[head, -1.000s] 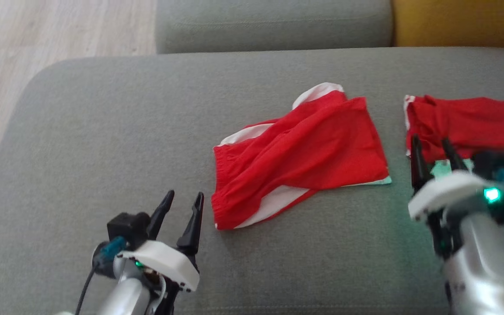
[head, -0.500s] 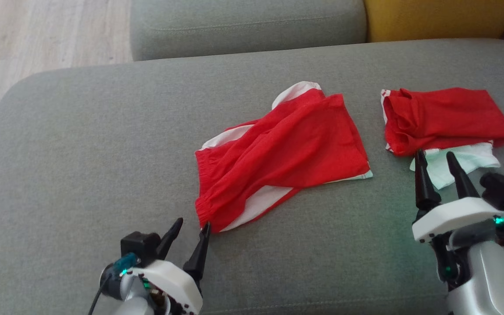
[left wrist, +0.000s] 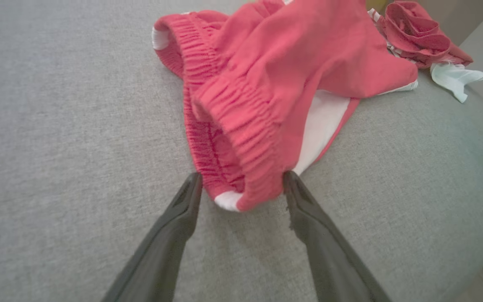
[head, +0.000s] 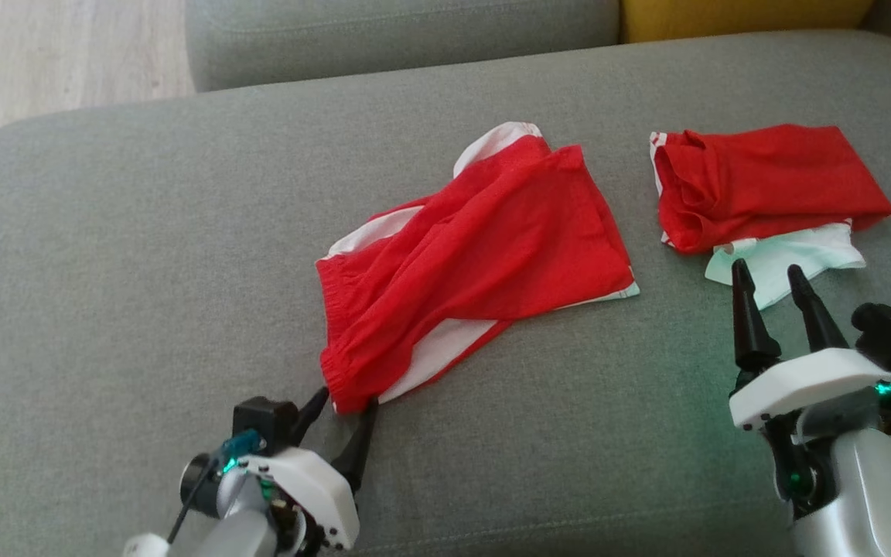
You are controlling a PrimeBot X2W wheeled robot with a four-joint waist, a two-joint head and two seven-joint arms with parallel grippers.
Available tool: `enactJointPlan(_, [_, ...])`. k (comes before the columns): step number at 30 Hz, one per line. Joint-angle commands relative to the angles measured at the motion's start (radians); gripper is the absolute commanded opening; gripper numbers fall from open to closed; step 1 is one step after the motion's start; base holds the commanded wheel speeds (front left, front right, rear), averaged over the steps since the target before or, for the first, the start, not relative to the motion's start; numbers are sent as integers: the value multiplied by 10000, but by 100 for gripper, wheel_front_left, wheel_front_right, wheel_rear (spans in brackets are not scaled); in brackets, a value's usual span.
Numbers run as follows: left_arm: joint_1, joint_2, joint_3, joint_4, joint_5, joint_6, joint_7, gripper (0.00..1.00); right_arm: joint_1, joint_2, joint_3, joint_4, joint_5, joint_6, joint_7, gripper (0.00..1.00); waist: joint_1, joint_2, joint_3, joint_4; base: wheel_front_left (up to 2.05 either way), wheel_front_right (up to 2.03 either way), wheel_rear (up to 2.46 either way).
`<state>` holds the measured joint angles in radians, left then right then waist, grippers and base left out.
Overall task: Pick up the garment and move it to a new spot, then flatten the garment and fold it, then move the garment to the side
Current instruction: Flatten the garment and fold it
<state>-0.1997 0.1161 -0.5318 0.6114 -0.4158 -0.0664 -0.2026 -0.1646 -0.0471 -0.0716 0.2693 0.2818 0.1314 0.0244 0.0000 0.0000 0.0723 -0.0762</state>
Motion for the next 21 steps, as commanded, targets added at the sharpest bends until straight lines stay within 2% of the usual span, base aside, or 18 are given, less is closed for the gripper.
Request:
enactJointPlan(1, [-513, 54, 350, -212, 36, -43, -140, 100, -265, -33, 267, -376, 41, -7, 58, 100, 0, 0, 45, -24, 0, 0, 0])
enactJointPlan(4, [-707, 19, 282, -115, 50, -106, -205, 100, -272, -33, 448, -308, -75, -7, 252, 100, 0, 0, 124, -52, 0, 0, 0])
enactJointPlan(5, [-762, 4, 270, -96, 34, -128, -222, 84, -287, -33, 540, -271, -162, -7, 325, 100, 0, 0, 146, -58, 0, 0, 0])
enactJointPlan(6, [-819, -8, 267, -86, 15, -148, -241, 27, -313, -33, 629, -215, -243, -7, 401, 100, 0, 0, 174, -56, 0, 0, 0])
enactJointPlan(7, [-878, -14, 271, -93, 7, -162, -272, 0, -350, -32, 704, -127, -332, -7, 484, 100, 0, 0, 203, -45, 0, 0, 0])
enactJointPlan(11, [-1035, -22, 296, -175, 19, -168, -386, 0, -575, -58, 982, 497, -1178, -7, 911, 100, 0, 0, 312, 85, 0, 0, 0])
enactJointPlan(16, [-1112, -13, 228, -336, 73, -197, -459, 0, -1144, -453, 1343, 1534, -2032, -7, 1188, 100, 0, 0, 450, 354, 0, 0, 0])
enactJointPlan(21, [-1182, 16, 101, -541, 203, -190, -496, 0, -1925, -293, 953, 2568, -1312, -7, 1372, 100, 0, 0, 604, 603, 0, 0, 0])
